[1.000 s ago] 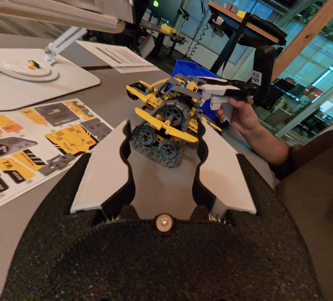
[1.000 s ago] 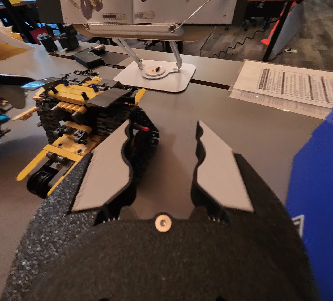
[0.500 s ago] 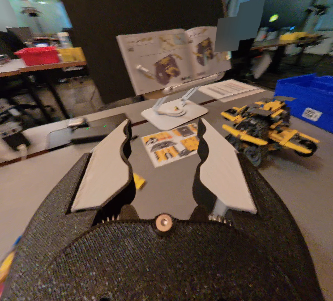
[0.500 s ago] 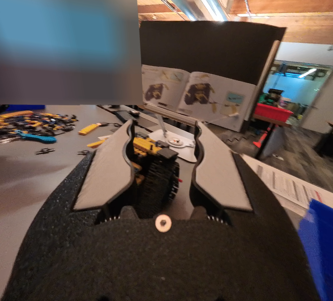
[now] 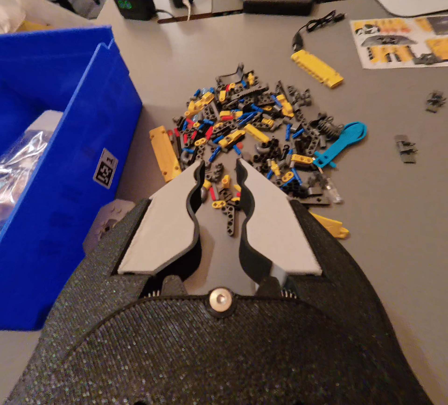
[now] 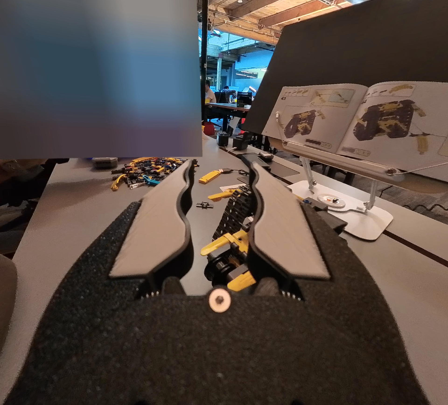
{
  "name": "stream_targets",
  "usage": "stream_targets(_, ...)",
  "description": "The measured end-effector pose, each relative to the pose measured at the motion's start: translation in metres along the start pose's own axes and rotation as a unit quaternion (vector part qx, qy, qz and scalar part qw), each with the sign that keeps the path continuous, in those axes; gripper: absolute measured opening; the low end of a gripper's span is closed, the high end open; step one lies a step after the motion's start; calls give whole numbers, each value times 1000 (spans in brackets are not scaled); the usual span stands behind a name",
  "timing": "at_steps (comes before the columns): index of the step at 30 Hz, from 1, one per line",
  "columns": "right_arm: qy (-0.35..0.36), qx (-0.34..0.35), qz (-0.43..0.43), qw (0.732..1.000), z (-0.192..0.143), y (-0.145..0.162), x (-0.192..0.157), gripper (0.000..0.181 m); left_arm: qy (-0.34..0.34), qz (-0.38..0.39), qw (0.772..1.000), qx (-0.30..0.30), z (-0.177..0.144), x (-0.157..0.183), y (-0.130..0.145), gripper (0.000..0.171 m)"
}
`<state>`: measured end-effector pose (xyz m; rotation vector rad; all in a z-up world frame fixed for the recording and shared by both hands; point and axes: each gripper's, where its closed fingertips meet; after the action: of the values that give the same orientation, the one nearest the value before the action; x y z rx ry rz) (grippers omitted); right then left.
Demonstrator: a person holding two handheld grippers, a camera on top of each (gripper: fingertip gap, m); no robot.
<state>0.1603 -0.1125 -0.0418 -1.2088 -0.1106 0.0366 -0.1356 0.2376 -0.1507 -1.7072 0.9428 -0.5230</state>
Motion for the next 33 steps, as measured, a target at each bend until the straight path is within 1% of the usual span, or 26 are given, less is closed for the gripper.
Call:
stream_targets(1,-1,2,-2,1000,0,-1,-1,44,-10,-1,1000,-2,0,-4,4,19)
stream_targets(3,-6,6,-6,1000,0,-3,-5,44,-33,0,999,-6,0,-13,8,16)
stream_targets(5,-9,3,-15,1000,1,-2,-8,44,-56,4,998,-10,1,-24,7,14)
stream_targets(7,-14,-6,-23,1000,3,2,-12,44,-58,1,998,-16,2,-29,4,14)
stream_targets(10,-25,-13,-24,999,5,7,-21,45,-35,-15,999,-8,4,-20,-3,15)
stream_targets(14,-48,-16,-22,998,7,12,-34,46,-2,-8,1000,-2,9,4,-3,22)
stream_targets(15,-62,-15,-21,998,8,13,-41,47,6,-8,1000,0,11,11,-3,22)
stream_targets(17,-123,-5,-17,992,6,13,-65,52,33,-15,999,13,20,30,-9,23)
stream_targets(19,-169,-2,-14,986,5,15,-87,52,61,-17,998,24,33,51,-20,23)
stream_targets(21,-199,-16,-1,980,6,24,-104,55,76,2,996,41,49,71,-38,22)
stream_targets(23,-220,-35,18,975,6,36,-115,57,87,28,994,54,66,88,-55,22)
stream_targets(25,-229,-56,28,971,6,48,-121,57,90,46,992,69,81,96,-73,22)
stream_targets(27,-236,-79,25,968,5,61,-124,57,79,59,992,83,88,91,-94,24)
stream_targets(30,-244,-126,17,961,4,83,-128,57,50,51,989,131,85,68,-131,24)
stream_targets(32,-244,-147,14,958,4,94,-130,56,43,34,987,154,84,57,-141,24)
stream_targets(33,-245,-152,14,957,5,96,-131,56,41,27,986,160,87,53,-139,23)
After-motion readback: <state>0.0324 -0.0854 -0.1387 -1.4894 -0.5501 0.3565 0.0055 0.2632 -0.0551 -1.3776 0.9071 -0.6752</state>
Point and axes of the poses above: each gripper's, where its closed fingertips meet, z out along the fingers, y out of its underside, x = y × z across the jaws, and after that the axes turned 12 degrees about x, right-handed
